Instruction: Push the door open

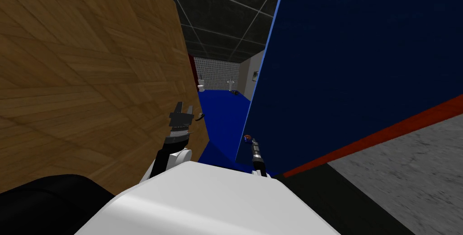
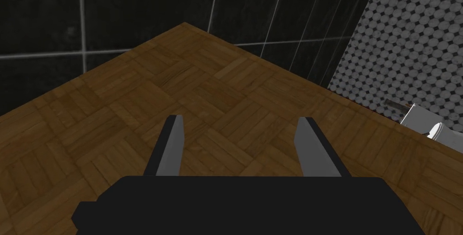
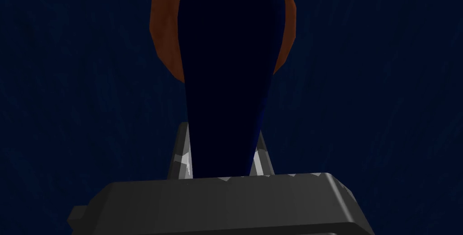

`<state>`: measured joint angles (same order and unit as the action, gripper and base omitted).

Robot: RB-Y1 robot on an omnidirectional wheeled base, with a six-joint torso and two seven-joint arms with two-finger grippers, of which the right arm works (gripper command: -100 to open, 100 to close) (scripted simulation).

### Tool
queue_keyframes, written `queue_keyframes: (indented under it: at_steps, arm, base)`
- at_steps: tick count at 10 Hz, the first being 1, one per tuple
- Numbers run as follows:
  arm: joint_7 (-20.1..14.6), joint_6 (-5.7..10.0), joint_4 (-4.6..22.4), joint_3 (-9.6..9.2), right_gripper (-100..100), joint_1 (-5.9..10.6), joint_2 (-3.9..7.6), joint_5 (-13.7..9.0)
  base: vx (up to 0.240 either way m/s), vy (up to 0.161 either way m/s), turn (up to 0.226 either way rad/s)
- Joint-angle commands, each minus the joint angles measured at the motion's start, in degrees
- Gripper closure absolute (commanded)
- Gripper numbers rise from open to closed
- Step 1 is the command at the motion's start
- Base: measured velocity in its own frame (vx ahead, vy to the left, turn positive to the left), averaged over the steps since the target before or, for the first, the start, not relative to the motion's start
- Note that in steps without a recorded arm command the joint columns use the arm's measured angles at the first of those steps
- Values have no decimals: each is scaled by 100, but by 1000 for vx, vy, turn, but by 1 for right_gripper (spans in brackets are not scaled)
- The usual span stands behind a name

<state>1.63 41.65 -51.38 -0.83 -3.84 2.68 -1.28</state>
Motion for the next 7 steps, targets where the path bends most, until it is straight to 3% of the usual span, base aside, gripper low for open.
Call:
queue_keyframes:
  at_steps: [1, 7]
  arm:
    - [35, 62, 69, 170, 100, 75, -7, -72]
    - [140, 56, 118, 533, 100, 141, -262, -234]
  base:
    - [189, 115, -86]
    - [177, 93, -75]
